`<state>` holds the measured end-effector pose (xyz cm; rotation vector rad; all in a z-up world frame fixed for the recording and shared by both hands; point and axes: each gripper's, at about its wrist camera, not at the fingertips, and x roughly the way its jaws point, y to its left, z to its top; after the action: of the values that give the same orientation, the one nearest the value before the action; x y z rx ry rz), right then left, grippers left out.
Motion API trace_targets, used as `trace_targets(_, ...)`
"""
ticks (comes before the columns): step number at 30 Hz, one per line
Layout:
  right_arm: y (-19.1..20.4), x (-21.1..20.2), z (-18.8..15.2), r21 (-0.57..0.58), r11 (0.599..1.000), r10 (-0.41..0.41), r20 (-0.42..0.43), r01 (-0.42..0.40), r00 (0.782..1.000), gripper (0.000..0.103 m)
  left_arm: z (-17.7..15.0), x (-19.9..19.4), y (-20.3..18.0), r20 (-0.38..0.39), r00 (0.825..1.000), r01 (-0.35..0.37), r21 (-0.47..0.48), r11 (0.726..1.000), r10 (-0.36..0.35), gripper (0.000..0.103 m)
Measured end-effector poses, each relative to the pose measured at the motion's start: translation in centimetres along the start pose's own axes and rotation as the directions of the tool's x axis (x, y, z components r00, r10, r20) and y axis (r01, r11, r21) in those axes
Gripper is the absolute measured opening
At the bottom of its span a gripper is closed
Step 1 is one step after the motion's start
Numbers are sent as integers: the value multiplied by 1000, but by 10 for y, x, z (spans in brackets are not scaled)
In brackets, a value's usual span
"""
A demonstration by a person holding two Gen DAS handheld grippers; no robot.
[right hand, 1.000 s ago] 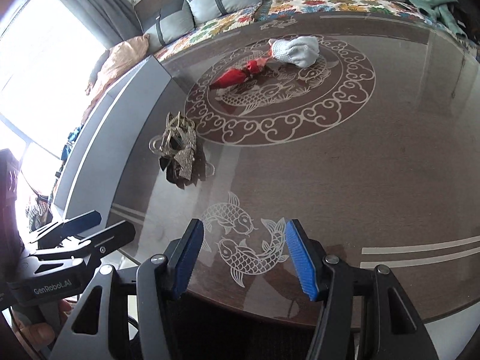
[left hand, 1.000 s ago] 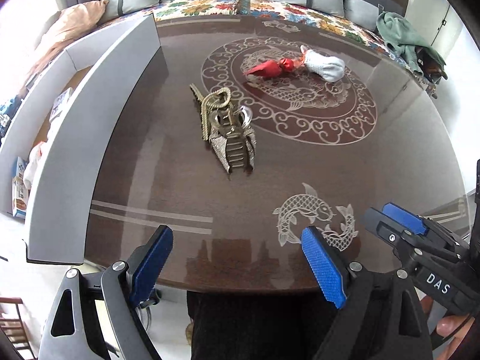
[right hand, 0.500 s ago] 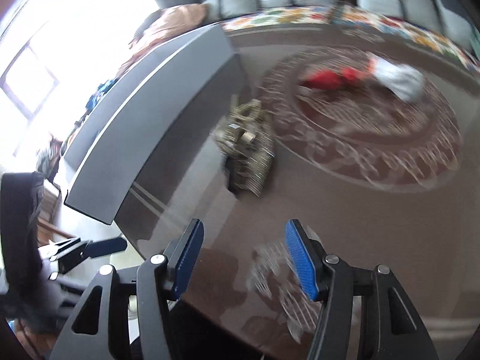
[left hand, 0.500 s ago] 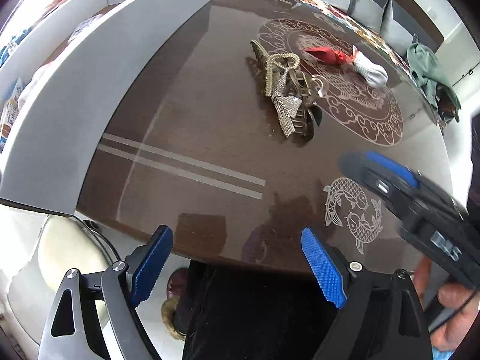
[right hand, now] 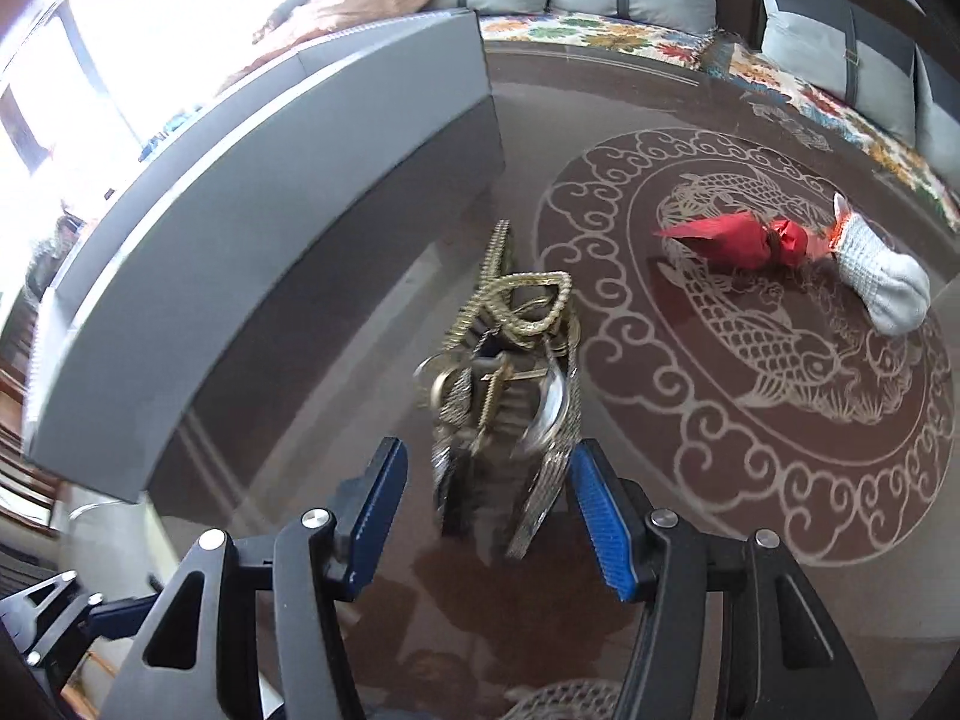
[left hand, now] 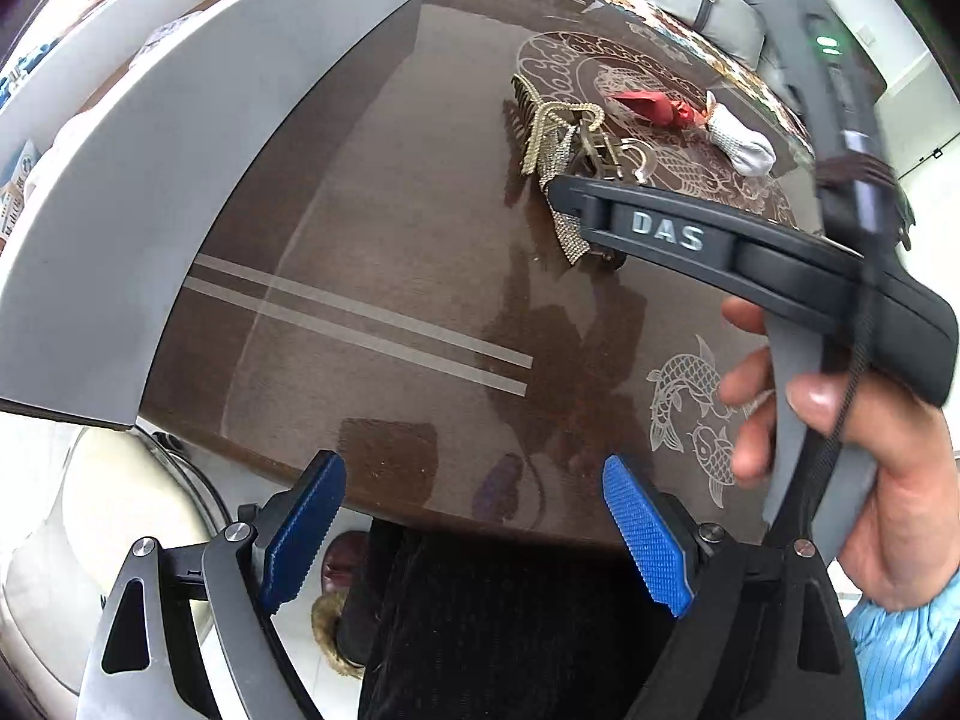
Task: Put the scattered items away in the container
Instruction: 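Grasp the rhinestone hair clip with the right tool while the left tool grasps the gold beaded clip, then lift both hair clips and carry them toward the tray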
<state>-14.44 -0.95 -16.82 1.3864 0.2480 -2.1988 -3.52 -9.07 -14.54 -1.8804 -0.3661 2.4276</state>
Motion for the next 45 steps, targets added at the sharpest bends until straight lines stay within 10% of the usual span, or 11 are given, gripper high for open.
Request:
trace_targets(15, -48, -20, -38, 33, 998, -58, -35, 59, 998, 49, 11, 10, -4, -41, 999, -8, 75, 997, 11, 88)
trace_targets(28, -113, -65, -102, 215, 977, -8, -15, 11, 1000, 49, 156, 57, -57, -69, 993, -79, 173, 982, 92, 88)
trace_targets(45, -113, -60, -106, 227, 973, 35, 7, -36, 999, 49, 206, 93, -60, -119, 988, -87, 83, 993, 97, 88)
